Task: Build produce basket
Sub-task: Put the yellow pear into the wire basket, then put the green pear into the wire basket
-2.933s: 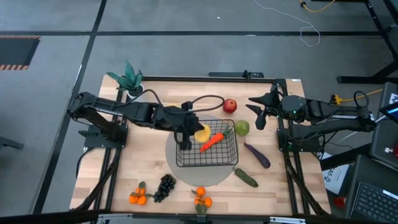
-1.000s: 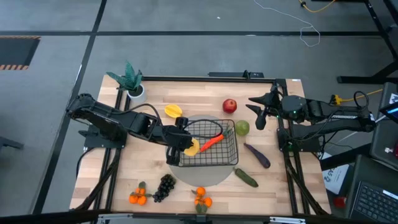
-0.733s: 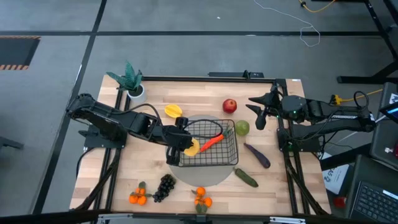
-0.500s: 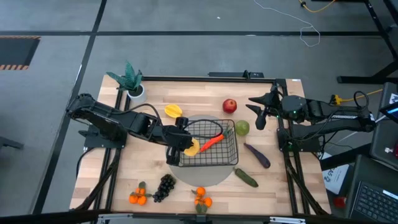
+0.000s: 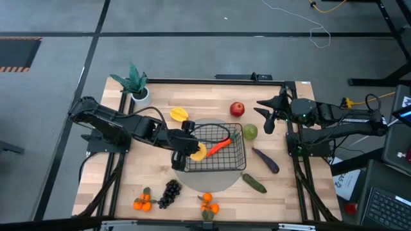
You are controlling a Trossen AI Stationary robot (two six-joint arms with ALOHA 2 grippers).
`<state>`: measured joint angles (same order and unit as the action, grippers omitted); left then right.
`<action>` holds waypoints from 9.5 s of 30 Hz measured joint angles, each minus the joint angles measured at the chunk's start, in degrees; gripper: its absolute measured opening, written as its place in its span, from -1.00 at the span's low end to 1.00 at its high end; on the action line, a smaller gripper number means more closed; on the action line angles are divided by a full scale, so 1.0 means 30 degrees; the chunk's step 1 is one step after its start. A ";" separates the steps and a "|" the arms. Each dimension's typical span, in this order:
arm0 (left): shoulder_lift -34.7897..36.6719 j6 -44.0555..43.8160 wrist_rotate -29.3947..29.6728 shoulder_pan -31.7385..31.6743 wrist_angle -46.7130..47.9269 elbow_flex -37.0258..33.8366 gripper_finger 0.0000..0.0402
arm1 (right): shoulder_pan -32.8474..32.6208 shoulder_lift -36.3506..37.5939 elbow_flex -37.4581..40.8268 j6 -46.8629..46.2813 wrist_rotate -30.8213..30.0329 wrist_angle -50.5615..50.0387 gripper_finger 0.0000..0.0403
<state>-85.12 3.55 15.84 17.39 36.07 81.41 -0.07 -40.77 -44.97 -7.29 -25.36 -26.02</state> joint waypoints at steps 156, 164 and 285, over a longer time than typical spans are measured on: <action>1.5256 -0.9551 1.1838 0.1173 -0.5613 -1.8804 -0.57 | -0.0001 -0.4668 0.3353 -1.2968 0.3351 -0.4041 -0.25; 1.5256 -0.9551 1.1412 0.1173 -0.5592 -1.8804 -0.57 | 0.0004 -0.5448 0.3355 -1.2842 0.3971 -0.3892 -0.25; 1.5256 -0.9493 1.1342 0.1180 -0.5184 -1.8797 -0.57 | -0.4117 -0.7317 -0.1791 0.0077 0.9151 0.5797 -1.00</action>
<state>-39.35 -24.93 49.87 20.93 20.51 25.02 -12.42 -62.73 -50.35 -7.06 2.09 -8.63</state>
